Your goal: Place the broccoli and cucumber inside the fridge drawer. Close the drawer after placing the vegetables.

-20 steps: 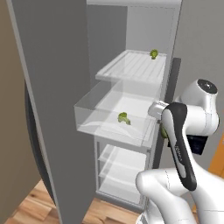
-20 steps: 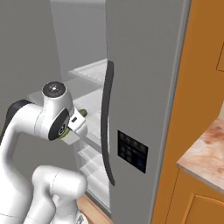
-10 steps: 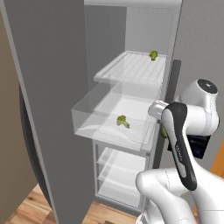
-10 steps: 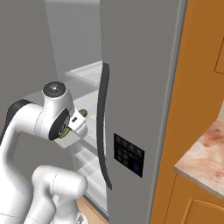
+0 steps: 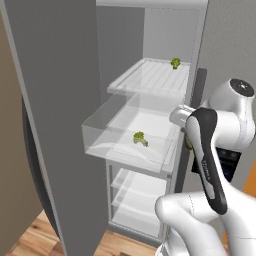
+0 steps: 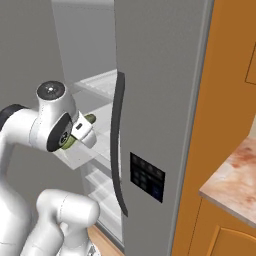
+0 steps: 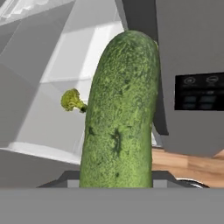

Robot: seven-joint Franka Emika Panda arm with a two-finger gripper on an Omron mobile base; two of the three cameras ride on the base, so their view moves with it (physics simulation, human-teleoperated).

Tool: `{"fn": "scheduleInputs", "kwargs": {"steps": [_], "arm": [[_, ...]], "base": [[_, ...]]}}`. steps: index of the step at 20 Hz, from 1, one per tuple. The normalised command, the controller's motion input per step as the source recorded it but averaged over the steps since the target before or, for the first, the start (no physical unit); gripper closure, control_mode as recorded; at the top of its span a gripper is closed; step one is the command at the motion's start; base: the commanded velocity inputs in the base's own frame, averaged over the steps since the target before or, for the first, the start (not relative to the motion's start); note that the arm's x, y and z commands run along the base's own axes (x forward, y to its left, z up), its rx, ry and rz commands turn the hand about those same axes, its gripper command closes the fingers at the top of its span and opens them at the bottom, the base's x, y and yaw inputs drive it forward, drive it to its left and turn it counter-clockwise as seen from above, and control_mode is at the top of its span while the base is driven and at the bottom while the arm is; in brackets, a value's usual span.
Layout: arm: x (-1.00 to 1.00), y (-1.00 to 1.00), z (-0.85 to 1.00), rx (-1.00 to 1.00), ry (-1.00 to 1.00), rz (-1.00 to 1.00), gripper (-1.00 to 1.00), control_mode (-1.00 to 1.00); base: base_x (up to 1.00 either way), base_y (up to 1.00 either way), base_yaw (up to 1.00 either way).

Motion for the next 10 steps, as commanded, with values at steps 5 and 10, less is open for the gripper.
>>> {"fn": "scheduleInputs", "kwargs": {"steps": [5,10], "arm": [[0.09,0.65,0.86,-0.12,0.01,0.00,1.00,-1.00],[0.70,0.63,0.21,-0.10,0.17,0.00,1.00,-1.00]], "base": [[0.00,0.00,0.00],[0.00,0.00,0.00]]}}
